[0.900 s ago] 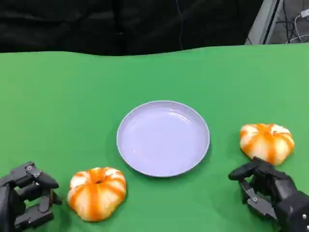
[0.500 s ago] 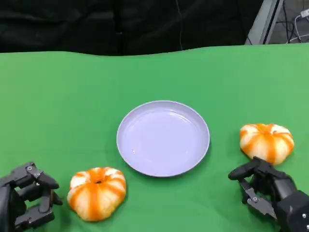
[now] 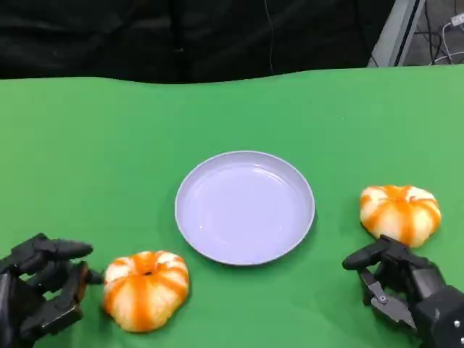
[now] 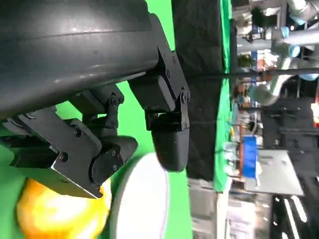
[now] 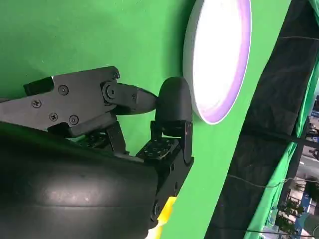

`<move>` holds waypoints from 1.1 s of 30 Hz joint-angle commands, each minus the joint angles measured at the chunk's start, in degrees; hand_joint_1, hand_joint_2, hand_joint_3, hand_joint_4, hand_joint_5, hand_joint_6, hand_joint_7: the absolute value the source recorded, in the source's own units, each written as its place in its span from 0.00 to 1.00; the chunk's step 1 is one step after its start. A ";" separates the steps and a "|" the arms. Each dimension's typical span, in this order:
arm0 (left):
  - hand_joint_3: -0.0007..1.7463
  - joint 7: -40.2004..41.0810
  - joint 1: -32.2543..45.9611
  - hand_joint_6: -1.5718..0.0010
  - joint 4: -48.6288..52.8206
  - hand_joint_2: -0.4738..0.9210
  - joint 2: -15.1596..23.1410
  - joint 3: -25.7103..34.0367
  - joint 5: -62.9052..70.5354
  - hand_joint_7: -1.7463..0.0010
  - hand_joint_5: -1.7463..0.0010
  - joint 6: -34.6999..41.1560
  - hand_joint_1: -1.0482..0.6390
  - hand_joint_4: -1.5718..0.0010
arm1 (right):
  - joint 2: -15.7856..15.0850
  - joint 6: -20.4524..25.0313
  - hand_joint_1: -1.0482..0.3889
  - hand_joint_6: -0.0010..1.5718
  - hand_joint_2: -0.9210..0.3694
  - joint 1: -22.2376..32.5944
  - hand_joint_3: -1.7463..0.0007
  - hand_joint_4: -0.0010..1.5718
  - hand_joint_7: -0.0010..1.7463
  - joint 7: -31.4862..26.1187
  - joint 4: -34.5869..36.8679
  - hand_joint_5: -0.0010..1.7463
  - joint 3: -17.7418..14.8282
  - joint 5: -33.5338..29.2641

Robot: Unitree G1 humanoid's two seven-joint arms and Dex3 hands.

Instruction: Grasp the bread from the table and place it into the plate.

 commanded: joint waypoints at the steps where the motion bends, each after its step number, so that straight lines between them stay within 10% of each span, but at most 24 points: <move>1: 0.16 -2.97 1.15 0.41 -1.77 0.98 0.38 0.68 -2.17 0.99 0.90 1.91 0.51 0.41 | -1.00 0.40 0.52 0.46 0.00 0.32 0.76 0.43 0.70 0.25 1.76 1.00 -0.65 0.79; 13: 0.16 -8.18 1.64 0.70 1.53 1.00 5.46 -1.19 6.49 1.00 1.00 -8.69 0.19 0.68 | -0.99 0.42 0.52 0.46 0.00 0.15 0.76 0.43 0.70 -0.36 1.88 1.00 -0.35 0.32; 21: 0.19 0.74 2.18 0.71 0.67 1.00 9.13 -3.71 19.42 1.00 1.00 -15.03 0.10 0.69 | -0.91 0.64 0.52 0.47 0.00 0.16 0.75 0.43 0.70 -0.50 1.59 1.00 -0.22 0.15; 33: 0.21 14.51 6.12 0.77 -16.79 1.00 15.45 -13.40 46.93 1.00 1.00 -1.88 0.00 0.79 | -0.71 0.43 0.52 0.47 0.00 0.20 0.75 0.43 0.70 -1.04 1.37 1.00 -0.11 -0.21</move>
